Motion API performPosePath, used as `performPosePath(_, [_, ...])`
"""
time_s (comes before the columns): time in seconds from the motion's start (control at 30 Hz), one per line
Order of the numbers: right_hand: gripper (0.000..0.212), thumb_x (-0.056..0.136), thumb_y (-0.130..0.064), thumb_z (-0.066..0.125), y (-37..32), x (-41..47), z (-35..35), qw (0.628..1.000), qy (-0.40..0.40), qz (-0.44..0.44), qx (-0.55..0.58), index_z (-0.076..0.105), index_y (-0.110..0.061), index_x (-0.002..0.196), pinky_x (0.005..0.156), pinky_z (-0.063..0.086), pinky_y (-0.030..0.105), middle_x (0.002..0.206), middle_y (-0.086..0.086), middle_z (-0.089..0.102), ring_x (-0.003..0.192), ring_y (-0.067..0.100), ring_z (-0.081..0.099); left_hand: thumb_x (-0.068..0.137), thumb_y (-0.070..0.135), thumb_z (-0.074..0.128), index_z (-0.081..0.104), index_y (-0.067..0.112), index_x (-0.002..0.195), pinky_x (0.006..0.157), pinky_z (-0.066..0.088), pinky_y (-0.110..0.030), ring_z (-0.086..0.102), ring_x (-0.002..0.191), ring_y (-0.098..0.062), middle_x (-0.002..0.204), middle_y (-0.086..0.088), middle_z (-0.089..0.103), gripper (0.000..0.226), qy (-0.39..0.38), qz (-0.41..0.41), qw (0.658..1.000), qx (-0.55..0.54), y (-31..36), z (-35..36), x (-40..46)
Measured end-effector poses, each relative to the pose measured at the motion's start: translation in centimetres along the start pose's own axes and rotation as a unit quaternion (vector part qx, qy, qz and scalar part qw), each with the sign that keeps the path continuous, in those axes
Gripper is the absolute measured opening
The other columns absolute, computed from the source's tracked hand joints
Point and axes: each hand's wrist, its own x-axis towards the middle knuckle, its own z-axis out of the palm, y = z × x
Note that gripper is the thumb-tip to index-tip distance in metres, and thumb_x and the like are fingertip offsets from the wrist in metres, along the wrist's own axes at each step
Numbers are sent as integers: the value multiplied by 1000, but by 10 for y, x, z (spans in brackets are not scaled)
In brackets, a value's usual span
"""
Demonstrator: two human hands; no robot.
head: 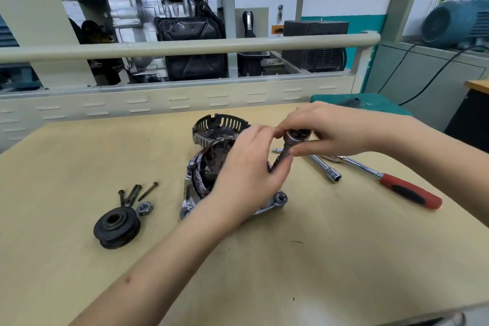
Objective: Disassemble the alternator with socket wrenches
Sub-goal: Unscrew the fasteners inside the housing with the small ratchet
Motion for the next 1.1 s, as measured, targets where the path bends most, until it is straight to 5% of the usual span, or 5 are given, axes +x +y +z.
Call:
performPosePath(0.23, [39, 88, -46, 46, 2, -5, 9, 997, -2, 50, 54, 48, -32, 125, 77, 31, 8, 103, -27, 46, 88, -11, 42, 89, 7, 53, 13, 7, 145, 94, 22, 1, 31, 132, -7, 145, -2, 32, 68, -37, -146, 978, -146, 6, 51, -24])
performPosePath(0.4, [45, 88, -45, 47, 0, -8, 13, 998, 8, 63, 16, 41, -21, 126, 75, 34, 20, 105, -10, 49, 94, 12, 48, 95, 11, 45, 57, 5, 105, 51, 30, -17, 53, 58, -9, 58, 11, 43, 17, 29, -134, 988, -78, -3, 53, -7])
performPosePath(0.57, [28, 87, -27, 59, 3, -17, -2, 998, -1, 30, 47, 56, -16, 112, 74, 35, 6, 98, -11, 52, 87, 3, 46, 96, 19, 46, 55, 1, 93, 59, 26, -36, 48, 69, -39, 72, -18, 57, 20, 28, -112, 993, -20, -7, 56, -5])
performPosePath(0.8, [55, 72, -67, 19, -16, -20, 4, 974, 20, 122, -189, 44, -21, 86, 46, 20, 24, 57, -10, 33, 51, 5, 30, 96, 21, 45, 57, -1, 96, 62, 30, -39, 52, 75, -42, 81, -22, 61, 25, 30, -103, 994, -1, -3, 54, -1])
performPosePath(1.1, [22, 93, -37, 42, -22, -9, 4, 990, 18, 134, -36, 44, -15, 91, 58, 23, 29, 72, -7, 43, 70, 18, 41, 64, 18, 81, 67, -4, 93, 99, 30, -59, 57, 112, -37, 99, -17, 68, 39, 29, 39, 973, 226, -16, 32, 0])
